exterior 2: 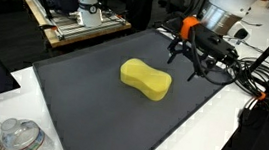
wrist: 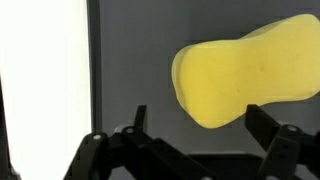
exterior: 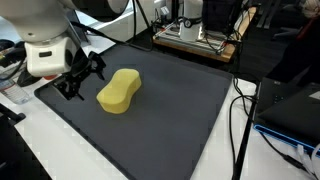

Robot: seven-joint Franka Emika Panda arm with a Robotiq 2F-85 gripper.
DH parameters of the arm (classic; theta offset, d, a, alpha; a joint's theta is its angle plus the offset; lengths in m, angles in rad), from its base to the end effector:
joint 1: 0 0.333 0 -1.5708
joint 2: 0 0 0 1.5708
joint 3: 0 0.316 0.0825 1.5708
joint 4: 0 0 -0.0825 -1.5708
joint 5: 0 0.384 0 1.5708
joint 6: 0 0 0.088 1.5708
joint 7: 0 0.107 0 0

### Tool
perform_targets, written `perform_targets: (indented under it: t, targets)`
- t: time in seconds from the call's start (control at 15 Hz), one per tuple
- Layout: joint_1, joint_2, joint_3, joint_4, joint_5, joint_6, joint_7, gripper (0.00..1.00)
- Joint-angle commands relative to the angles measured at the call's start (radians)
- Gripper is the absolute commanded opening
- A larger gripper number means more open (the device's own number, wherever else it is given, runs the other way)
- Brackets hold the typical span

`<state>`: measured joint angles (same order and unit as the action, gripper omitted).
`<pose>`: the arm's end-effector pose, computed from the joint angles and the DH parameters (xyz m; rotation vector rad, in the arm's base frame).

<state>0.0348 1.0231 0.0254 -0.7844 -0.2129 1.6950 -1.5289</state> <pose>0.7814 0.0180 0.3028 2.1147 2.2136 -0.3212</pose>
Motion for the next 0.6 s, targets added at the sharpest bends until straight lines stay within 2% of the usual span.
perform_targets:
  t: [0.0, 0.2, 0.53]
  targets:
    - [0.041, 0.059, 0.001, 0.099, -0.037, -0.028, -0.100, 1.00]
    - [0.080, 0.070, -0.004, 0.107, -0.044, -0.027, -0.130, 1.00]
    - [0.139, 0.067, -0.030, 0.092, -0.044, -0.101, -0.060, 1.00]
